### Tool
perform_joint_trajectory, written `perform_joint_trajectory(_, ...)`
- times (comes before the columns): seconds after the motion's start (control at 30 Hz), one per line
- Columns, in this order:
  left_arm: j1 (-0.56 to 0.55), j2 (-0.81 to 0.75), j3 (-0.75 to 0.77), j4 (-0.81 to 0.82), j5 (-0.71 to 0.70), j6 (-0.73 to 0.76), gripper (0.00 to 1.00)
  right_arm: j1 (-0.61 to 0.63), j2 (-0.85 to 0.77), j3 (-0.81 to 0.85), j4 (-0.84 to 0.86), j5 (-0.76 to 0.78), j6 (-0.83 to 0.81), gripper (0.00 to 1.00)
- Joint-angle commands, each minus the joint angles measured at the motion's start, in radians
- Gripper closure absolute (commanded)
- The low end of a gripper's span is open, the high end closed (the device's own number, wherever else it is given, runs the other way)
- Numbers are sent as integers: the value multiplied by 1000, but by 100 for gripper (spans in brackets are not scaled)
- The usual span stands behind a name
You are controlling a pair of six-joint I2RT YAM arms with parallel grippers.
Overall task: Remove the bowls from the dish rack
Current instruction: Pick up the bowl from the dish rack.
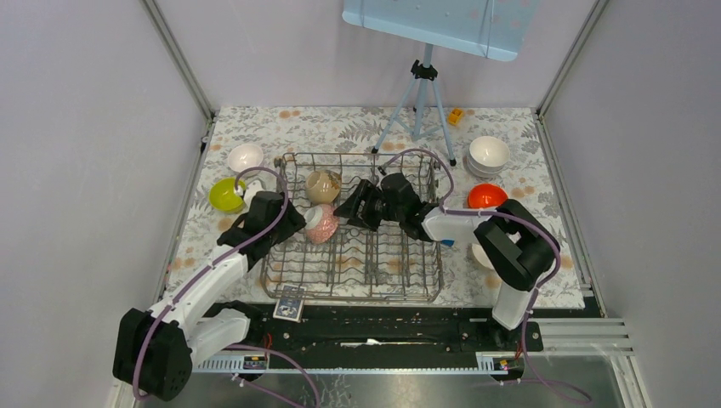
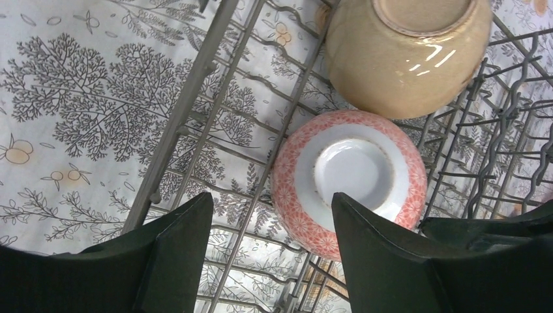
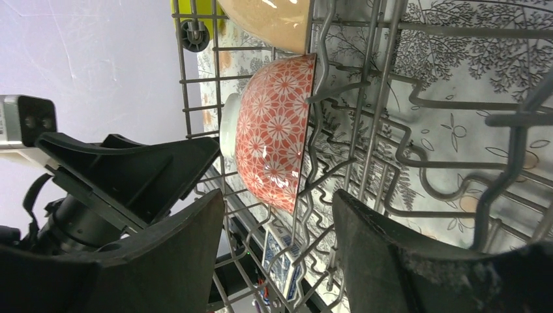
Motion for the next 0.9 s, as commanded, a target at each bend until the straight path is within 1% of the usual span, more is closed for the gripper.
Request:
perform_joint_trajectory(0.0, 21, 3, -18, 78, 22, -30, 30, 13, 36, 53, 97, -33, 62, 33)
perform_joint_trajectory(0.13, 33, 4, -32, 83, 21, -30, 32, 17, 60, 69, 100, -39, 72, 35)
perform_joint_trajectory(0.23, 37, 5, -45, 89, 28, -32, 33, 19, 74, 77, 105, -44, 80, 37)
perform_joint_trajectory(0.43, 41, 2, -71, 100, 38, -36, 34, 23, 101, 82, 133, -57, 100, 43)
perform_joint_trajectory(0.6, 43, 6, -80, 108, 41, -34, 34, 30, 119, 91, 150, -69, 111, 46)
perform_joint_trajectory(0.87, 47, 12, -90, 117, 41, -32, 35, 37, 143, 91, 227, -100, 127, 51)
